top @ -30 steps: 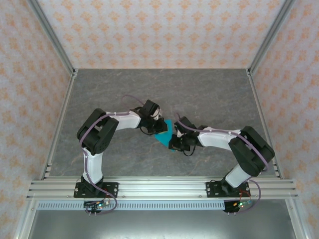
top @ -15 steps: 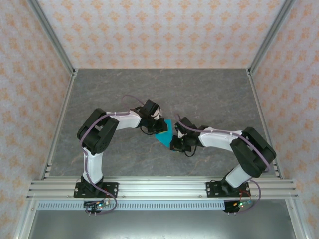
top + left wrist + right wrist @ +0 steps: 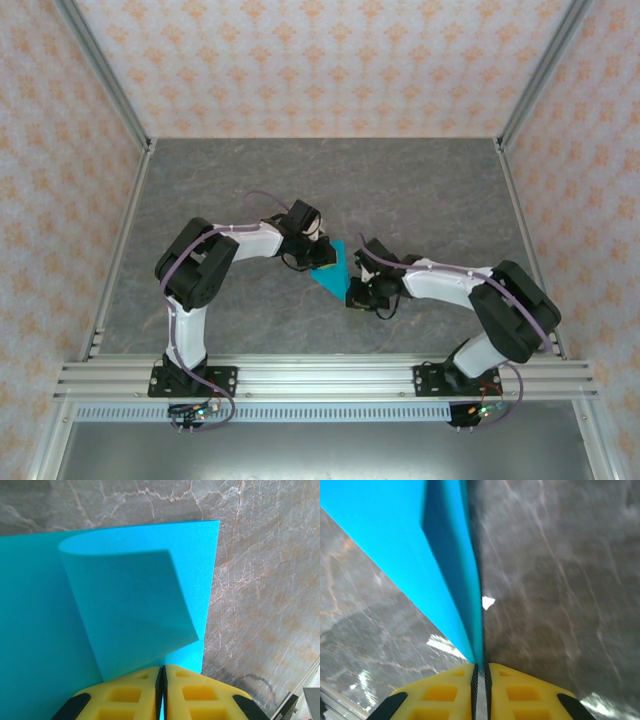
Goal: Fold a paper plane with a square sheet of paper (fold left side to right side)
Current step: Fourth fold the wing at the center of the table.
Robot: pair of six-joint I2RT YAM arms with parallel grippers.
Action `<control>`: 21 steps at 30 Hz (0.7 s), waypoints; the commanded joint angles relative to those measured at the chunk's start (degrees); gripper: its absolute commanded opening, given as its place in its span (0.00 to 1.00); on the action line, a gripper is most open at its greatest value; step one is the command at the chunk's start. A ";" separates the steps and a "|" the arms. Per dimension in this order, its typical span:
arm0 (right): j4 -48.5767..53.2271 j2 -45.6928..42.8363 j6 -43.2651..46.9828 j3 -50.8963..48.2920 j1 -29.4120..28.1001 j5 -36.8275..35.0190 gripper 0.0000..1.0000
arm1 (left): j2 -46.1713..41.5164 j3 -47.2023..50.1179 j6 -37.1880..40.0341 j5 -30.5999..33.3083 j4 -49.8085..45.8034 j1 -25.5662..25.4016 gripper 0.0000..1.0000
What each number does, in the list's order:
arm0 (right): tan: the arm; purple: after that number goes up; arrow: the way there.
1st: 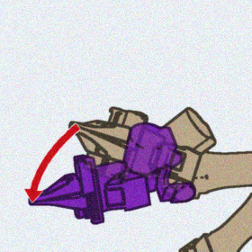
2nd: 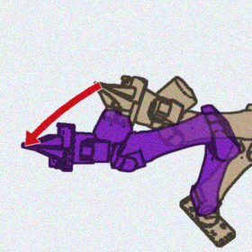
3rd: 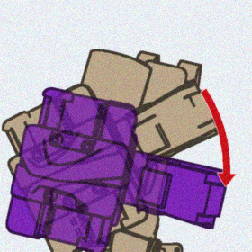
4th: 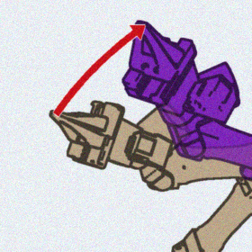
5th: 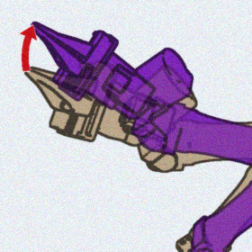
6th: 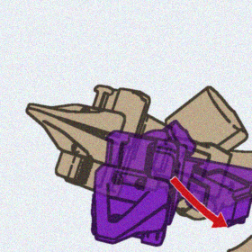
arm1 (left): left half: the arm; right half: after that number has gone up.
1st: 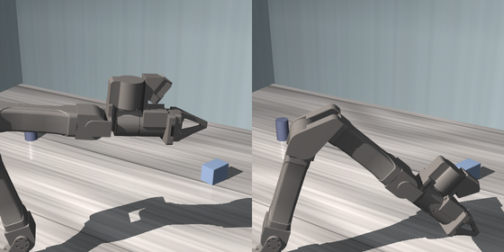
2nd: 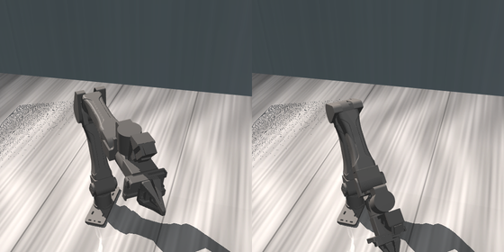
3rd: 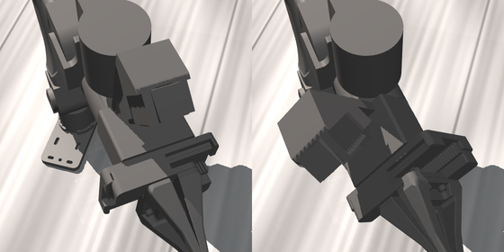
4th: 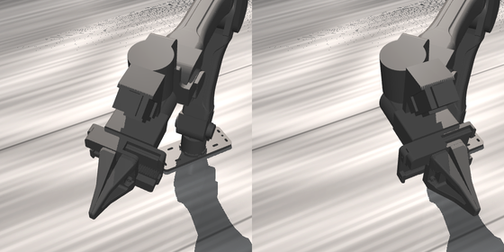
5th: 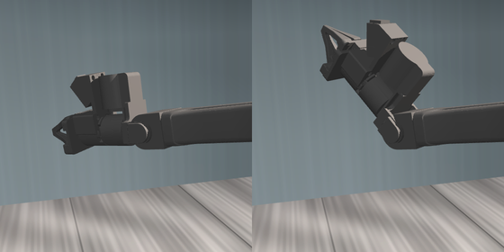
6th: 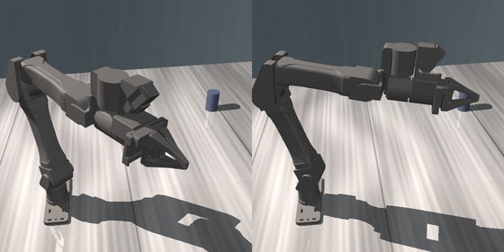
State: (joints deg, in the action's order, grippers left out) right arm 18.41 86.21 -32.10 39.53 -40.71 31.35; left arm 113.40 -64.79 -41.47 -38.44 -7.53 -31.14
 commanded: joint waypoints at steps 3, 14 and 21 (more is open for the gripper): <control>5.09 -6.28 0.21 0.19 0.17 -0.32 0.16 | 2.56 0.77 1.66 5.74 -5.09 0.12 0.13; -6.40 0.46 -3.55 3.16 1.42 -0.66 0.13 | 1.83 0.92 1.40 5.48 -4.71 0.08 0.13; -3.92 4.04 -3.04 3.37 1.42 -3.95 0.12 | 0.97 0.80 1.46 5.08 -4.73 0.10 0.13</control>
State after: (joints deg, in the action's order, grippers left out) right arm 13.65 89.30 -34.74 41.71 -39.46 30.24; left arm 113.38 -64.82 -41.50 -38.52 -7.51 -31.14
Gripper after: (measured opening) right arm 0.126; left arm 0.134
